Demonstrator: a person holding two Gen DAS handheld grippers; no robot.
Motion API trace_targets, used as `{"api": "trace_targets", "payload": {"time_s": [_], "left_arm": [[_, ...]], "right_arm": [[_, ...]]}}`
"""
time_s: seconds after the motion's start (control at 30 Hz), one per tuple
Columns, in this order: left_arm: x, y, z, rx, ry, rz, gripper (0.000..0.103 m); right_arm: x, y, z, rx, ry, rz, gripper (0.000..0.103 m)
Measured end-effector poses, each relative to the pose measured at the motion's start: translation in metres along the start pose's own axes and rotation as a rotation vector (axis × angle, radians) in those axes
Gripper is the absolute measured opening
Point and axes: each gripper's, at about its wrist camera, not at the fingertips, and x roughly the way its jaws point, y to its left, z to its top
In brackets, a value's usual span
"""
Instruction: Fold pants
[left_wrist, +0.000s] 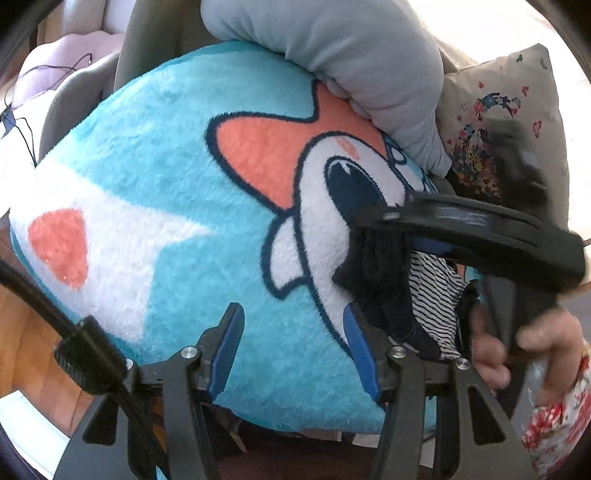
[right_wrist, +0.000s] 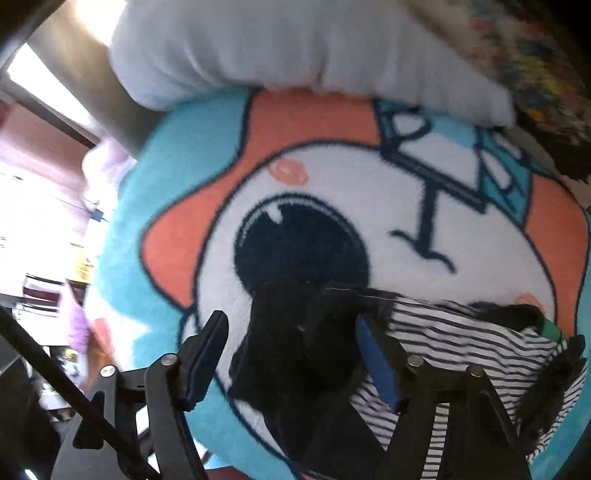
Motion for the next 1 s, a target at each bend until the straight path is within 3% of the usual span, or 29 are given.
{"api": "trace_targets", "payload": {"time_s": [0.13,0.17,0.2,0.23,0.3,0.53,0.7,0.73,0.77,0.83,1.0], "left_arm": [[0.003,0.001,0.002,0.003,0.018,-0.059,0.055],[0.004,-0.001,0.003,0.009,0.023,-0.079,0.055],[0.007,-0.004,0.004,0.018,0.027,-0.095,0.055],[0.01,-0.008,0.005,0.027,0.033,-0.112,0.056],[0.019,-0.017,0.007,0.042,0.05,-0.14,0.056],[0.054,-0.053,0.001,0.113,0.096,-0.214,0.059],[0.069,-0.07,-0.004,0.095,0.095,-0.251,0.058],[0.072,-0.075,-0.005,0.092,0.094,-0.252,0.053],[0.073,-0.078,-0.006,0.091,0.097,-0.251,0.034],[0.074,-0.088,-0.01,0.096,0.101,-0.25,0.02],[0.056,-0.12,-0.022,0.103,0.06,-0.255,0.02]], "right_arm": [[0.03,0.023,0.006,-0.071,0.075,-0.175,0.079],[0.03,0.025,0.006,-0.082,0.073,-0.188,0.07],[0.028,0.025,0.006,-0.091,0.068,-0.205,0.052],[0.025,0.024,0.006,-0.096,0.06,-0.221,0.046],[0.02,0.013,0.007,-0.071,0.056,-0.185,0.033],[0.006,-0.02,0.005,0.014,0.05,-0.042,0.031],[-0.01,-0.043,0.003,0.029,0.045,0.032,0.03],[-0.015,-0.049,0.002,0.026,0.042,0.047,0.03],[-0.02,-0.05,-0.002,0.027,0.037,0.058,0.03],[-0.029,-0.06,-0.007,0.028,0.024,0.09,0.03],[-0.065,-0.086,-0.019,0.025,-0.032,0.167,0.03]]}}
